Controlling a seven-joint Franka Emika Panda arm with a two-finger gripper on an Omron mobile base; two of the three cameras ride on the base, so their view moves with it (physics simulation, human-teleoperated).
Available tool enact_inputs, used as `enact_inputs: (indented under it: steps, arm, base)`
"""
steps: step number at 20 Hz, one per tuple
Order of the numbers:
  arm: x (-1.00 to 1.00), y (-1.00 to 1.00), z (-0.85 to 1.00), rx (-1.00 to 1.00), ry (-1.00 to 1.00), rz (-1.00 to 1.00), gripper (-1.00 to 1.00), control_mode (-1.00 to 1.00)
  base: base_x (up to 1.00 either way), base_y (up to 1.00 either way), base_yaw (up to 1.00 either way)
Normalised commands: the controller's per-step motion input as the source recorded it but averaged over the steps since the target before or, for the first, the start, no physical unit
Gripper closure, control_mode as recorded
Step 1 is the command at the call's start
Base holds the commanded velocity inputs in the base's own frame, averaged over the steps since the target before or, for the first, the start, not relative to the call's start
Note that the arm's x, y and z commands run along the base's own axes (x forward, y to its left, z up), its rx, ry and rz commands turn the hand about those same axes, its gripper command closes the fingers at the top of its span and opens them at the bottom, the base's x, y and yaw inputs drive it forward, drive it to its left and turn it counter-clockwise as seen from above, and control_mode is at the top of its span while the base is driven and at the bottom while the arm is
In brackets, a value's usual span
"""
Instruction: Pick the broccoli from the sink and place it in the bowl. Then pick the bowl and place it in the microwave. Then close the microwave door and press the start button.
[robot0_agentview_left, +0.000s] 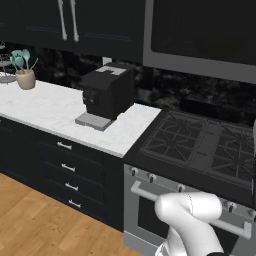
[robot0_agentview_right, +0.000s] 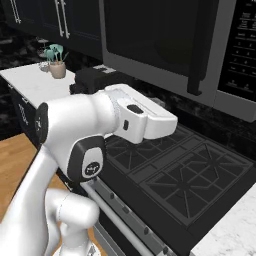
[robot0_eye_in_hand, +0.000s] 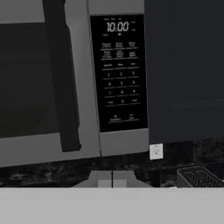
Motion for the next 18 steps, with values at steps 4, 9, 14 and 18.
enact_inputs:
  steps: [4, 9, 14, 18]
  arm:
    - [0.32, -0.14, 0.00, 0.02, 0.00, 0.04, 1.00, -1.00]
    - [0.32, -0.28, 0.00, 0.05, 0.00, 0.04, 1.00, -1.00]
    - [0.29, -0.40, 0.00, 0.09, 0.00, 0.06, 1.00, -1.00]
    - [0.19, -0.31, 0.07, 0.05, -0.02, 0.01, 1.00, -1.00]
  base:
    - [0.00, 0.00, 0.00]
    - [0.00, 0.00, 0.00]
    - [0.00, 0.00, 0.00]
    - [0.00, 0.00, 0.00]
